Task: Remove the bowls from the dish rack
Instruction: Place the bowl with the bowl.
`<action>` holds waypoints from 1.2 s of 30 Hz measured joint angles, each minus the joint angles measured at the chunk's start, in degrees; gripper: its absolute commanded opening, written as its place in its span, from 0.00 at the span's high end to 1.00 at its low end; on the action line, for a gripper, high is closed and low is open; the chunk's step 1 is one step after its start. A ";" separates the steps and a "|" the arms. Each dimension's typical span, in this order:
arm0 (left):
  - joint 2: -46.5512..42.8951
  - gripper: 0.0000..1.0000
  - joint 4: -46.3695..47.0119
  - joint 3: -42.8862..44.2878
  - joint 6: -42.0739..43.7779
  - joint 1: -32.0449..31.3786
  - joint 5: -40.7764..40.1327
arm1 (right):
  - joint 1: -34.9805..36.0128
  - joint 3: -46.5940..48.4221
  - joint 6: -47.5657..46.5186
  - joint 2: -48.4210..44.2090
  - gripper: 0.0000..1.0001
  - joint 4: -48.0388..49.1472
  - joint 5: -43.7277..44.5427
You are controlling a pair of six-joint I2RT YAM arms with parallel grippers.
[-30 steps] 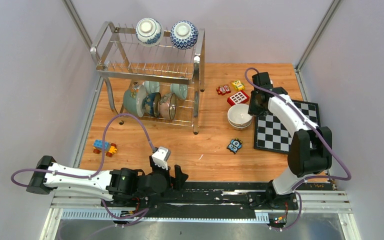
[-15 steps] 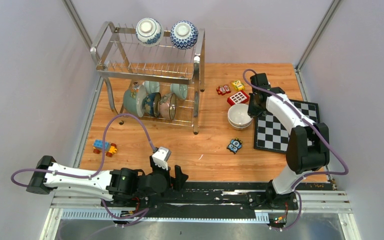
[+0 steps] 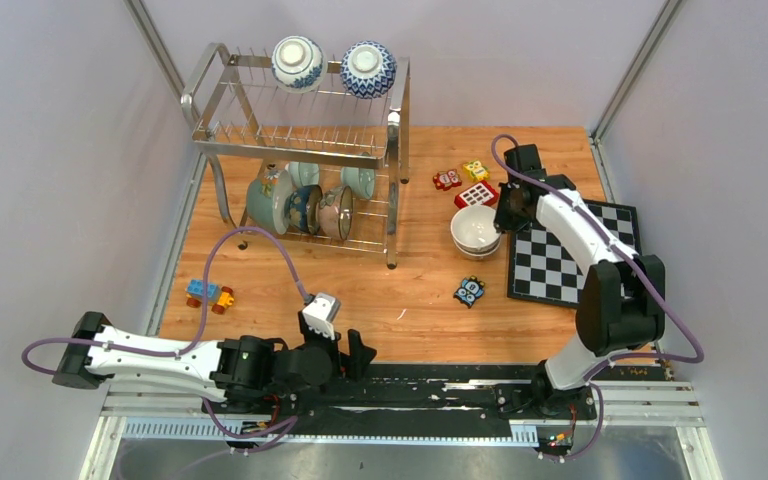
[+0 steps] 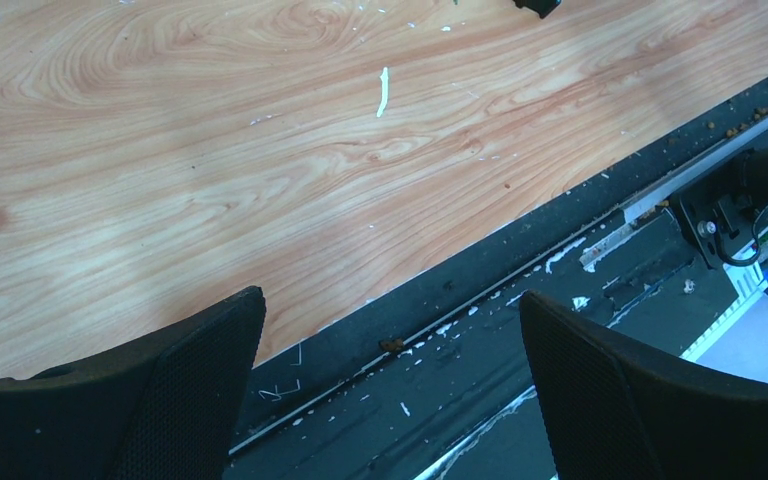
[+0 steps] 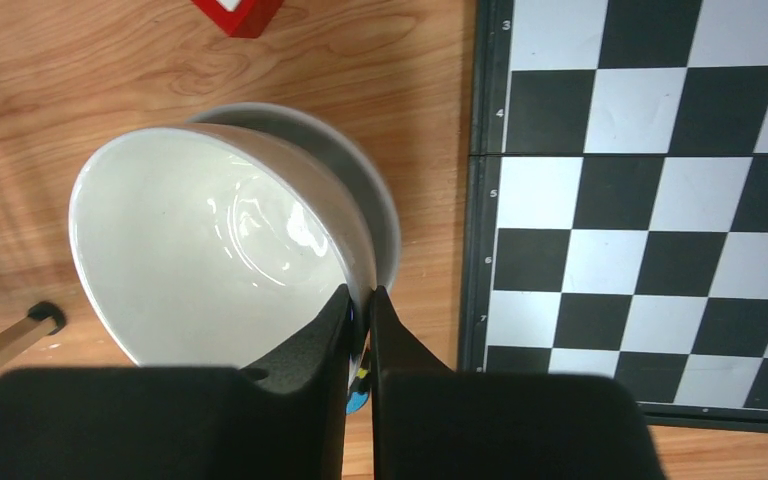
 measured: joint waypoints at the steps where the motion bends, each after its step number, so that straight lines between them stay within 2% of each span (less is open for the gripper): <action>1: -0.15 0.01 0.00 0.00 0.04 0.00 -0.07 | 0.00 0.00 0.28 -0.39 0.97 0.00 -0.46; 10: -1.07 0.01 -0.26 0.00 0.20 0.00 -0.44 | -1.03 -1.33 1.51 -1.84 0.97 1.38 -4.02; 27: -1.86 0.01 -0.90 0.00 0.59 0.00 -0.85 | -5.05 -13.11 4.11 -6.43 0.97 13.42 -9.99; 36: -1.25 0.01 -0.90 0.00 0.63 0.00 -0.85 | -5.25 -13.42 4.26 -6.43 0.97 14.34 -10.47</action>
